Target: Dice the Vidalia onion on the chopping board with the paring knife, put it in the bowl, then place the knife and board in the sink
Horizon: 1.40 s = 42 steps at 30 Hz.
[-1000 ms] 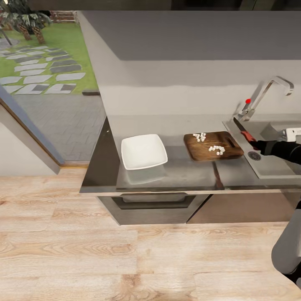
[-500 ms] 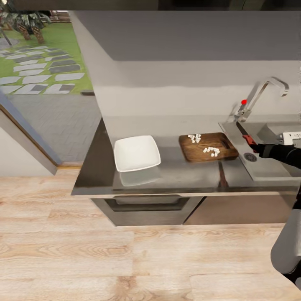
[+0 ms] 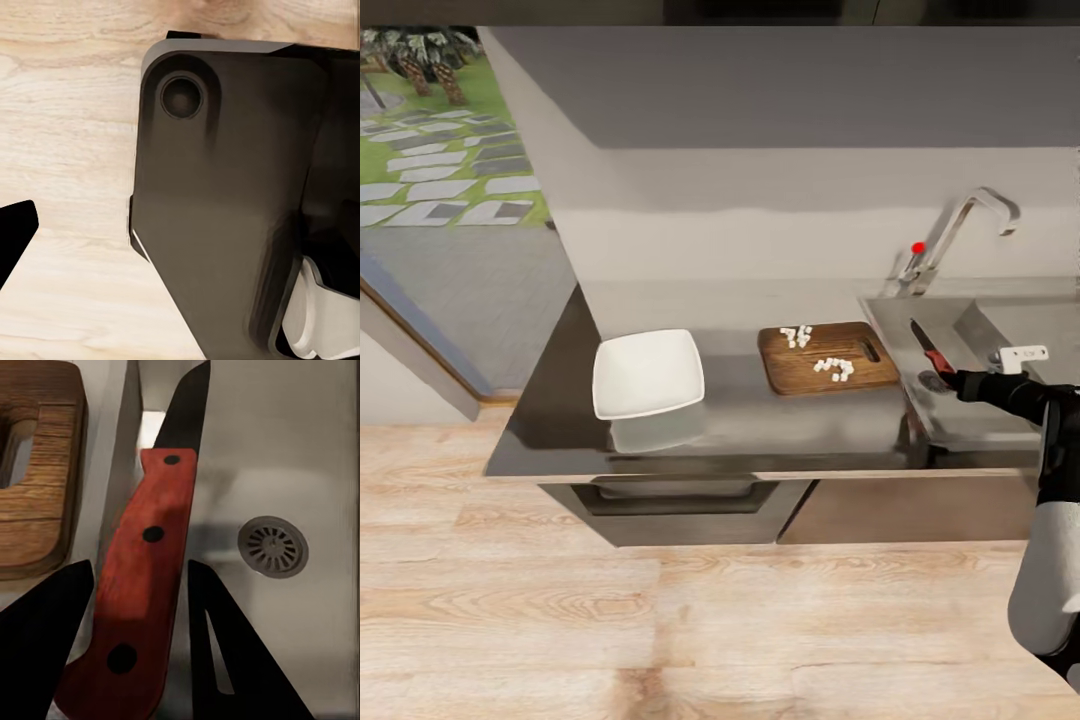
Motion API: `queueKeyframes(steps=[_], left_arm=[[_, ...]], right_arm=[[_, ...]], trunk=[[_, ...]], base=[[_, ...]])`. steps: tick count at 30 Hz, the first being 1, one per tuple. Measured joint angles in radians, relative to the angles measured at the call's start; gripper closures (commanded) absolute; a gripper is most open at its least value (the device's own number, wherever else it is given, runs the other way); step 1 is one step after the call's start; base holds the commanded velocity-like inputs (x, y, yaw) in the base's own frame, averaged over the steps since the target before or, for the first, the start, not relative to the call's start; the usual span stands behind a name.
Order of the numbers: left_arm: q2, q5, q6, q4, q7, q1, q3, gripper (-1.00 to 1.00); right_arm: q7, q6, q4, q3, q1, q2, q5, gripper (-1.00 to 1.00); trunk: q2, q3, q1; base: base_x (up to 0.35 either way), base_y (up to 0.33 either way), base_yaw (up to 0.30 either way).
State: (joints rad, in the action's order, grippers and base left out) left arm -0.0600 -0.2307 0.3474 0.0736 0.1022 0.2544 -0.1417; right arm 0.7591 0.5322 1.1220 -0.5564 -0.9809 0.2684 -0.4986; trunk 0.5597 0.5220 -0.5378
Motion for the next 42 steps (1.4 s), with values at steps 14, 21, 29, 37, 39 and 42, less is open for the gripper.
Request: queueKeyframes(steps=[14,21,29,37,39,42], left_arm=[[0.001,0.0,0.001,0.0,0.0,0.0,0.0,-1.0],[0.001,0.0,0.001,0.0,0.0,0.0,0.0,-1.0],[0.001,0.0,0.0,0.0,0.0,0.0,0.0,-1.0],[0.0,0.0,0.0,0.0,0.0,0.0,0.0,-1.0],[0.0,0.0,0.0,0.0,0.0,0.0,0.0,-1.0],[0.0,0.0,0.0,0.0,0.0,0.0,0.0,-1.0]], right_arm=[[-0.074,-0.065,-0.118,0.003,0.0,-0.004,0.001,1.0],[-0.15,-0.112,-0.19,0.008,0.0,-0.007,0.004,1.0],[-0.165,-0.117,-0.22,0.009,0.0,-0.007,0.005,1.0],[-0.228,-0.117,-0.258,0.013,0.0,-0.011,0.006,1.0],[-0.238,-0.116,-0.261,0.013,0.0,-0.017,0.007,1.0],[-0.28,-0.115,-0.272,0.017,0.0,-0.034,0.007,1.0]], trunk=[[0.0,0.0,0.0],[0.0,0.0,0.0],[0.0,0.0,0.0],[0.0,0.0,0.0],[0.0,0.0,0.0],[0.0,0.0,0.0]], base=[[0.026,-0.142,0.0],[0.082,-0.098,0.0],[0.108,-0.097,0.0],[0.116,-0.098,0.0],[0.1,-0.093,0.0],[0.027,-0.026,0.0]])
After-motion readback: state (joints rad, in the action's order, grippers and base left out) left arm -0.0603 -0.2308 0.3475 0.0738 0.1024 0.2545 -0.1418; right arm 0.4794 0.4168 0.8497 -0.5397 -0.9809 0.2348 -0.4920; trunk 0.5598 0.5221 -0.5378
